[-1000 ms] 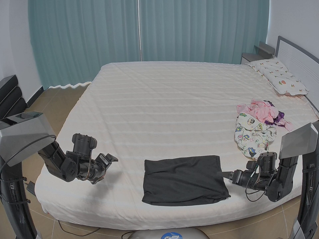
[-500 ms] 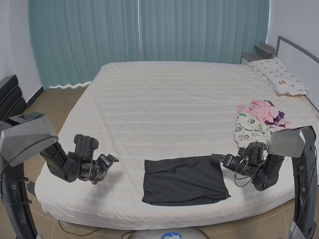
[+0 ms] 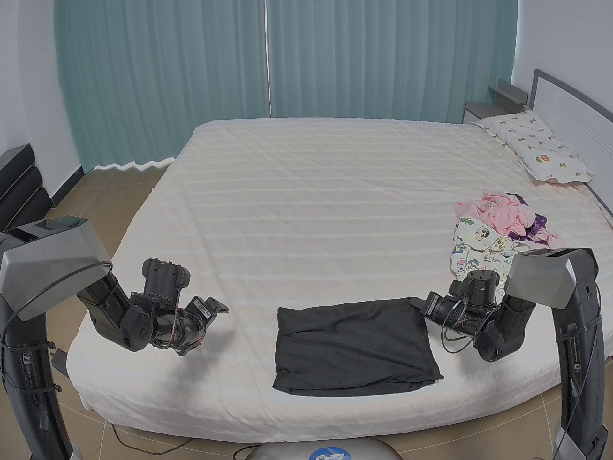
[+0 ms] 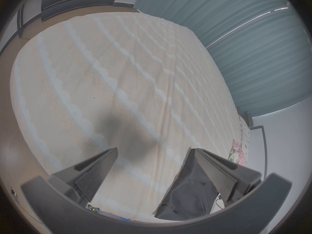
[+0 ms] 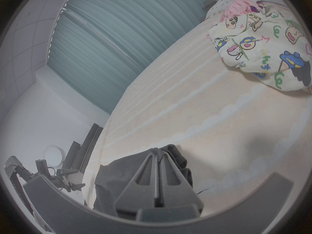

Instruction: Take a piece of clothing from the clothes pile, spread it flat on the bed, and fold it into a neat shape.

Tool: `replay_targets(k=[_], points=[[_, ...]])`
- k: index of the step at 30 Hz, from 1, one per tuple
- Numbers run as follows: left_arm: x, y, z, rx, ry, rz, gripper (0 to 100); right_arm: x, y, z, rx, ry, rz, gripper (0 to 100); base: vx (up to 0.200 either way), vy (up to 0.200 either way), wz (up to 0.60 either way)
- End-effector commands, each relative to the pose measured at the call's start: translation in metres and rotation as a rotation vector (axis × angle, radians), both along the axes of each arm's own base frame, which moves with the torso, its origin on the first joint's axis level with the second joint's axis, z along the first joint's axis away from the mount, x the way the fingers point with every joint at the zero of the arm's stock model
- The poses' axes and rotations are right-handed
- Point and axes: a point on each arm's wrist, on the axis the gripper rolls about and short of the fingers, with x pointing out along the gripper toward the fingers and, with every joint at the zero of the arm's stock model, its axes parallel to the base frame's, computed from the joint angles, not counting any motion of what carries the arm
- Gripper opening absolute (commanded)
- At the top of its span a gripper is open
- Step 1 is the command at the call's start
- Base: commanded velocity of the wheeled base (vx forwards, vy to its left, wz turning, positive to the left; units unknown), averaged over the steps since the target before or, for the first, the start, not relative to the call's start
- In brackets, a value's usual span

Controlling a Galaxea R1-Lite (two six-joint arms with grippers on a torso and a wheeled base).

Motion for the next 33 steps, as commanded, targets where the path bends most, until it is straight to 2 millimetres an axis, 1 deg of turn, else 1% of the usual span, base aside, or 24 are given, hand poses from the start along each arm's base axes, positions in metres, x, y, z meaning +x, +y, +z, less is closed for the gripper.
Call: replay_targets(k=[1, 4, 10, 18, 24, 25, 32, 33], points=[[0.000, 0.000, -0.001, 0.000, 0.002, -0.001, 100, 0.003, -0.001, 0.002, 0.003, -0.014, -0.009, 0, 0.000, 0.000, 0.00], [0.000, 0.000, 0.000, 0.000, 0.000, -0.001, 100, 0.005, -0.004, 0.003, 0.005, -0.017, -0.052, 0, 0.000, 0.000, 0.00], [-0.001, 0.000, 0.000, 0.000, 0.002, -0.001, 100, 0.005, -0.004, 0.001, 0.006, -0.013, -0.058, 0, 0.000, 0.000, 0.00], [-0.001, 0.000, 0.000, 0.000, 0.002, -0.001, 100, 0.013, -0.008, 0.003, 0.016, -0.025, -0.115, 0, 0.000, 0.000, 0.00], [-0.001, 0.000, 0.000, 0.000, 0.002, -0.001, 100, 0.012, -0.008, 0.000, 0.013, -0.008, -0.118, 0, 0.000, 0.000, 0.00], [-0.001, 0.000, 0.000, 0.000, 0.002, -0.001, 100, 0.012, -0.008, 0.000, 0.011, -0.001, -0.119, 100, 0.000, 0.000, 0.00], [-0.001, 0.000, 0.000, 0.000, 0.002, -0.001, 100, 0.009, -0.010, -0.001, 0.004, 0.019, -0.119, 100, 0.000, 0.000, 0.00], [-0.001, 0.000, 0.000, 0.000, 0.002, -0.001, 100, 0.007, -0.010, 0.004, 0.003, 0.015, -0.118, 100, 0.000, 0.000, 0.00]])
